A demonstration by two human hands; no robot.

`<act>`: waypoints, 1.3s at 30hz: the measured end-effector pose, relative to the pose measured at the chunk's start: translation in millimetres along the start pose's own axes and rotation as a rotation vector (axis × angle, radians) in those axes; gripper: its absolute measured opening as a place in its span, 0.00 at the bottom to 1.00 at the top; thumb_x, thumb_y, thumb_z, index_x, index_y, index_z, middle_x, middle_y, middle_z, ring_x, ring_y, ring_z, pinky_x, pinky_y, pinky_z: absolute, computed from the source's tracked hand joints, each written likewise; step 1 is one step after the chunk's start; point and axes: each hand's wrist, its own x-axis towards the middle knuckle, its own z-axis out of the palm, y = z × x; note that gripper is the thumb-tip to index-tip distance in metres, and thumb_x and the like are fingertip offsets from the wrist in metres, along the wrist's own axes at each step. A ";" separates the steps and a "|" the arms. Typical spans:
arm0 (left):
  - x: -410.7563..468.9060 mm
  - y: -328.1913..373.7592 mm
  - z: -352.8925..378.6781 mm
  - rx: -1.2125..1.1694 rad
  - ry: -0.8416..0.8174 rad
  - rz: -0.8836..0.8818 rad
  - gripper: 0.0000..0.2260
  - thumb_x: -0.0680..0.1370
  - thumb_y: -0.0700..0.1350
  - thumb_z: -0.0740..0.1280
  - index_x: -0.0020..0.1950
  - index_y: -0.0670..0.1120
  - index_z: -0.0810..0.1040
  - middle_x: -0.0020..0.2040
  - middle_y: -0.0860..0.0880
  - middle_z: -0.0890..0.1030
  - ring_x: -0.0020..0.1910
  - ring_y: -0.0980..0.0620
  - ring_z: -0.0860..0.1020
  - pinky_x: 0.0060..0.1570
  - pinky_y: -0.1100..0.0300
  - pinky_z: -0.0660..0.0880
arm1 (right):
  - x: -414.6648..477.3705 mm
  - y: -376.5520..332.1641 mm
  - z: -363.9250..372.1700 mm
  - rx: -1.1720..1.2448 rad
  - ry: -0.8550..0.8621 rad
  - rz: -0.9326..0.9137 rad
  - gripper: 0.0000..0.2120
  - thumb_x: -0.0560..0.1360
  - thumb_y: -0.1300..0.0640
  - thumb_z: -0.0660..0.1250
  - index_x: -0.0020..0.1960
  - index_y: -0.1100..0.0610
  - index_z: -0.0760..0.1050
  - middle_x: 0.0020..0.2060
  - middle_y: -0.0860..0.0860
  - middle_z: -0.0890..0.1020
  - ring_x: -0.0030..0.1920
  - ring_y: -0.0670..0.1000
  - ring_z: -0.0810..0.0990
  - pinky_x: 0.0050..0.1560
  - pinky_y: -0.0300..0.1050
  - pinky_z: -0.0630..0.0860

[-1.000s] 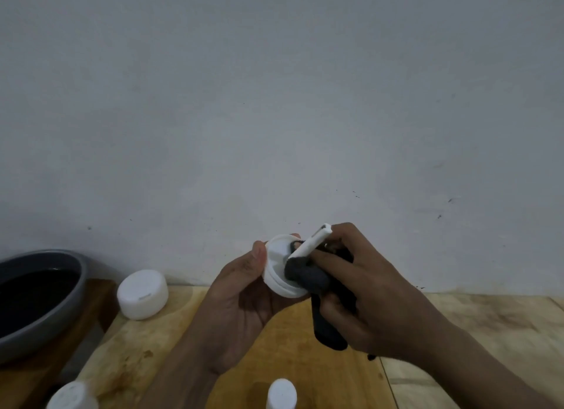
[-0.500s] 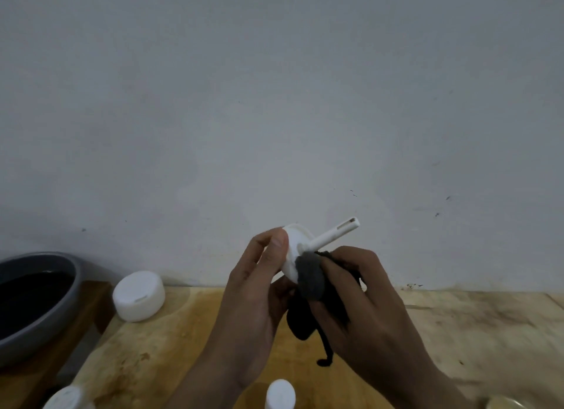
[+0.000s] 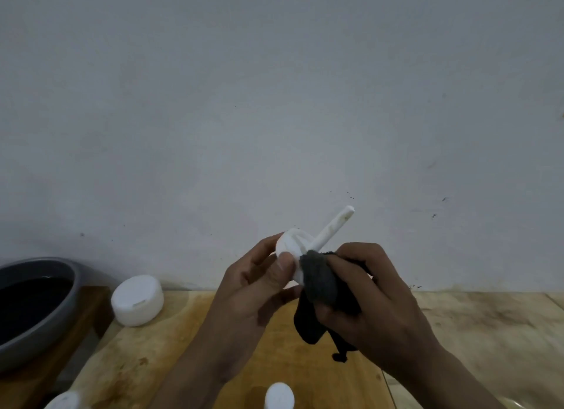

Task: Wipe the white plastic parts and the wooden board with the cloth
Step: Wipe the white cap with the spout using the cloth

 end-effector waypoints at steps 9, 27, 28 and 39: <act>-1.2 1.6 5.9 0.055 0.038 -0.026 0.25 0.74 0.68 0.65 0.61 0.53 0.85 0.61 0.46 0.84 0.62 0.46 0.81 0.60 0.50 0.79 | 5.5 14.4 -2.8 -0.061 -0.060 -0.118 0.19 0.77 0.51 0.69 0.63 0.58 0.71 0.57 0.53 0.72 0.51 0.50 0.76 0.47 0.43 0.79; -8.5 7.8 9.5 0.144 0.064 0.209 0.28 0.71 0.66 0.74 0.66 0.54 0.81 0.63 0.45 0.83 0.63 0.45 0.81 0.57 0.52 0.80 | 18.0 7.9 -9.5 -0.006 -0.033 -0.112 0.18 0.76 0.49 0.68 0.61 0.58 0.71 0.56 0.51 0.71 0.51 0.46 0.74 0.48 0.35 0.77; -9.3 9.6 7.8 0.127 0.047 0.205 0.27 0.71 0.65 0.74 0.64 0.52 0.82 0.61 0.45 0.84 0.62 0.46 0.82 0.57 0.54 0.80 | 18.3 6.0 -8.7 0.002 -0.025 -0.131 0.18 0.77 0.50 0.68 0.61 0.58 0.71 0.56 0.51 0.71 0.50 0.47 0.74 0.48 0.36 0.77; -12.0 10.1 13.1 -0.064 0.092 0.069 0.25 0.74 0.62 0.69 0.65 0.50 0.82 0.62 0.43 0.83 0.61 0.46 0.81 0.58 0.50 0.80 | 17.2 6.9 -8.7 -0.048 -0.056 -0.191 0.19 0.76 0.51 0.70 0.63 0.58 0.71 0.56 0.51 0.72 0.48 0.48 0.74 0.44 0.42 0.77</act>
